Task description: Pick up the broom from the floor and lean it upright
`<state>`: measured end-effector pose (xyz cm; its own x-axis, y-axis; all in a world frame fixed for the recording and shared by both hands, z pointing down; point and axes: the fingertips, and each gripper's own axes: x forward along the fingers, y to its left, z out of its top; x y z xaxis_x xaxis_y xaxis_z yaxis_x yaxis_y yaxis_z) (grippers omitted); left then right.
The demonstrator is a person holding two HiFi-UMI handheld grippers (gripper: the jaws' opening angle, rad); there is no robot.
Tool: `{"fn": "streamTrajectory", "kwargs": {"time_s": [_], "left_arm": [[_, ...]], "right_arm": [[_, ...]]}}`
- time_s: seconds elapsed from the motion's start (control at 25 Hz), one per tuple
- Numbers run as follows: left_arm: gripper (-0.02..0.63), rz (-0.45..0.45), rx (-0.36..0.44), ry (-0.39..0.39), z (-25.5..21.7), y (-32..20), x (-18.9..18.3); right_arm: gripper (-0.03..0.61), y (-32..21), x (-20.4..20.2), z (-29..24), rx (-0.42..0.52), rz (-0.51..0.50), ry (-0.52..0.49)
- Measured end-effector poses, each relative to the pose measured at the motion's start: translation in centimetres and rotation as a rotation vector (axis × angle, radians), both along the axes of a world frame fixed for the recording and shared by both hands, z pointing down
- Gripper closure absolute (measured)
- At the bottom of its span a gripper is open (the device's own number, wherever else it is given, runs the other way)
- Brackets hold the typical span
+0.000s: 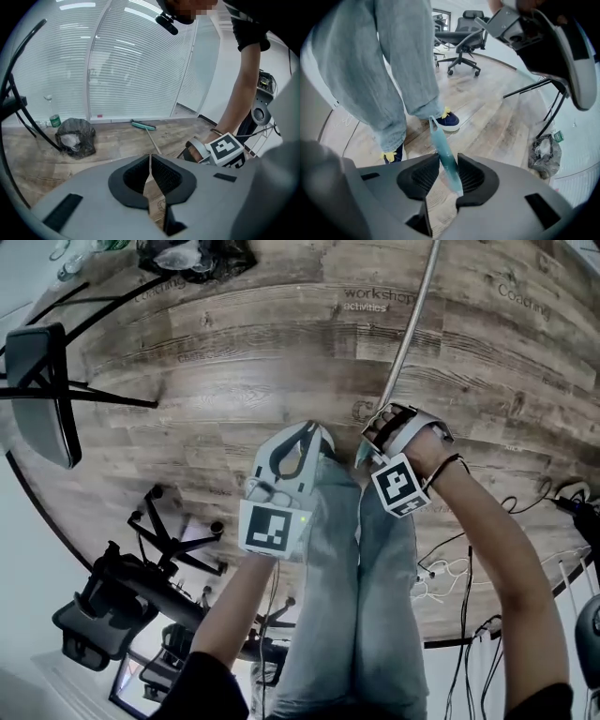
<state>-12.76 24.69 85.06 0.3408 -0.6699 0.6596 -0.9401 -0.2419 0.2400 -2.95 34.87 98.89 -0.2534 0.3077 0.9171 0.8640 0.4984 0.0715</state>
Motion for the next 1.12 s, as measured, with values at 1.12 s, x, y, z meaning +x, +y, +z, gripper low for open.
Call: {"fn": "streamTrajectory", "kwargs": {"time_s": [1.12], "left_arm": [[0.592,-0.028,0.310,-0.131,-36.7,-14.2,1.6]], "right_arm": [[0.482,-33.7,-2.4,-51.8,-0.194,1.178,-0.738]]}}
